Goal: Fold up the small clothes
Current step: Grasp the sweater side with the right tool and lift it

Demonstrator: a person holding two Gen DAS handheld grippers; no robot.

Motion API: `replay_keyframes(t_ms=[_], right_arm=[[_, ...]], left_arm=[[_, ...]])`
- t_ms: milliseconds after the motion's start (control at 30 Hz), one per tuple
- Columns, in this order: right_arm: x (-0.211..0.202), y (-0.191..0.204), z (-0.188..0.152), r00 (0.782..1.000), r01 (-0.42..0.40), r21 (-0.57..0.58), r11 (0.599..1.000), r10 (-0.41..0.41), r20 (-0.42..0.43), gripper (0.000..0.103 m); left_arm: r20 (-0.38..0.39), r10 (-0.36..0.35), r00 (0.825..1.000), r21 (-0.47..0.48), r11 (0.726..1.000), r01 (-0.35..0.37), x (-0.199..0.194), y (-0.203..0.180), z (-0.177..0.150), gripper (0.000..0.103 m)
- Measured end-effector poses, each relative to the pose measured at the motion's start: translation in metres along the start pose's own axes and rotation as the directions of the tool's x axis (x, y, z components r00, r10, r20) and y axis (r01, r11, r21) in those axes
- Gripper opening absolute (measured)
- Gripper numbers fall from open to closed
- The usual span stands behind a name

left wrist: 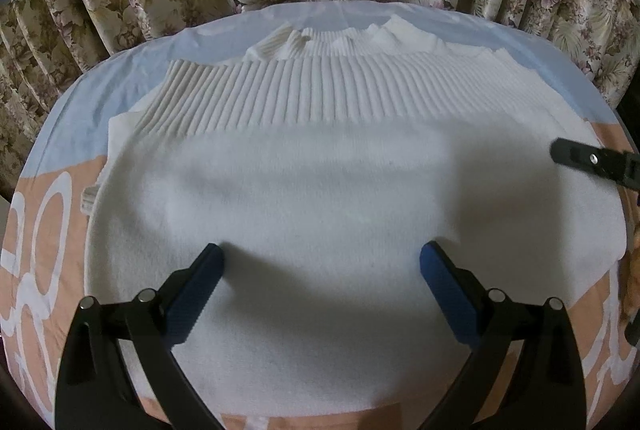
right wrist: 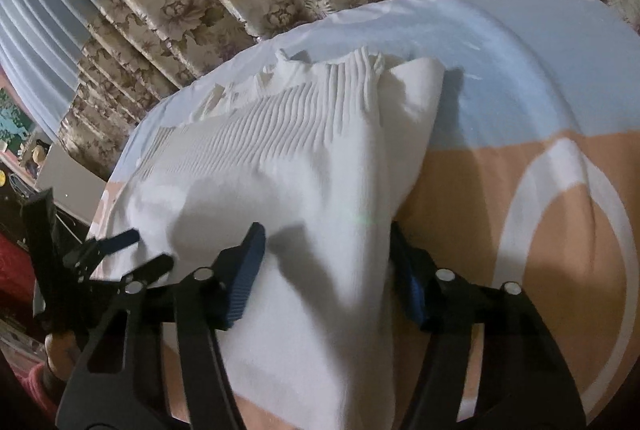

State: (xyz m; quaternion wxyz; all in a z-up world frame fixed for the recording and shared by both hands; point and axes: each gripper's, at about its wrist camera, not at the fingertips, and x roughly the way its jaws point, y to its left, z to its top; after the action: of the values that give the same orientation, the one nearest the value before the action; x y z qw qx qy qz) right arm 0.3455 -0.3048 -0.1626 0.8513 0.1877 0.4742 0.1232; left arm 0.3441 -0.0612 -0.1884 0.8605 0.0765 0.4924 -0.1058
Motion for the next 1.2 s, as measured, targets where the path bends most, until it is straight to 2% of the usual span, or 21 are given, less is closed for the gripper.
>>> replay_keyframes(t_ms=[67, 100, 300, 400, 500, 700, 900, 1033, 1100, 1200], right_arm=[[0.003, 0.0, 0.005, 1.0, 0.005, 0.001, 1.0, -0.005, -0.006, 0.048], [0.004, 0.002, 0.007, 1.0, 0.012, -0.009, 1.0, -0.012, -0.011, 0.041], [0.008, 0.01, 0.008, 0.998, 0.062, -0.055, 0.997, -0.063, -0.015, 0.032], [0.006, 0.022, 0.006, 0.992, 0.125, -0.097, 0.987, -0.125, 0.003, 0.028], [0.004, 0.038, 0.006, 0.98, 0.201, -0.136, 0.97, -0.199, 0.03, 0.027], [0.006, 0.054, 0.009, 0.953, 0.301, -0.186, 0.935, -0.299, 0.042, 0.026], [0.018, 0.071, 0.01, 0.909, 0.41, -0.249, 0.877, -0.414, 0.037, 0.026], [0.015, 0.093, 0.014, 0.883, 0.464, -0.28, 0.84, -0.465, 0.067, 0.026], [0.015, 0.11, 0.018, 0.873, 0.483, -0.295, 0.825, -0.48, 0.086, 0.026], [0.019, 0.149, 0.023, 0.857, 0.513, -0.322, 0.796, -0.499, 0.131, 0.026]], left_arm=[[-0.002, 0.0, 1.0, -0.003, 1.0, 0.0, 0.0, 0.0, 0.0, 0.099], [-0.004, 0.0, 1.0, -0.003, 1.0, 0.0, 0.0, 0.0, 0.0, 0.099], [-0.006, 0.01, 1.0, 0.0, 1.0, -0.01, 0.002, -0.002, 0.001, 0.1], [-0.004, 0.015, 1.0, 0.005, 1.0, -0.015, 0.003, -0.002, 0.0, 0.1], [-0.004, 0.014, 1.0, 0.005, 1.0, -0.014, 0.003, -0.004, 0.0, 0.1], [-0.001, 0.02, 1.0, 0.009, 1.0, -0.02, 0.004, -0.003, 0.0, 0.101], [0.004, 0.0, 1.0, 0.019, 1.0, 0.0, -0.001, 0.002, 0.002, 0.101], [0.021, -0.01, 1.0, -0.013, 1.0, 0.011, -0.019, 0.039, 0.004, 0.101], [0.024, -0.012, 1.0, -0.038, 0.999, 0.013, -0.029, 0.069, 0.005, 0.101], [0.048, 0.046, 0.998, -0.047, 0.998, -0.043, -0.044, 0.112, 0.005, 0.101]])
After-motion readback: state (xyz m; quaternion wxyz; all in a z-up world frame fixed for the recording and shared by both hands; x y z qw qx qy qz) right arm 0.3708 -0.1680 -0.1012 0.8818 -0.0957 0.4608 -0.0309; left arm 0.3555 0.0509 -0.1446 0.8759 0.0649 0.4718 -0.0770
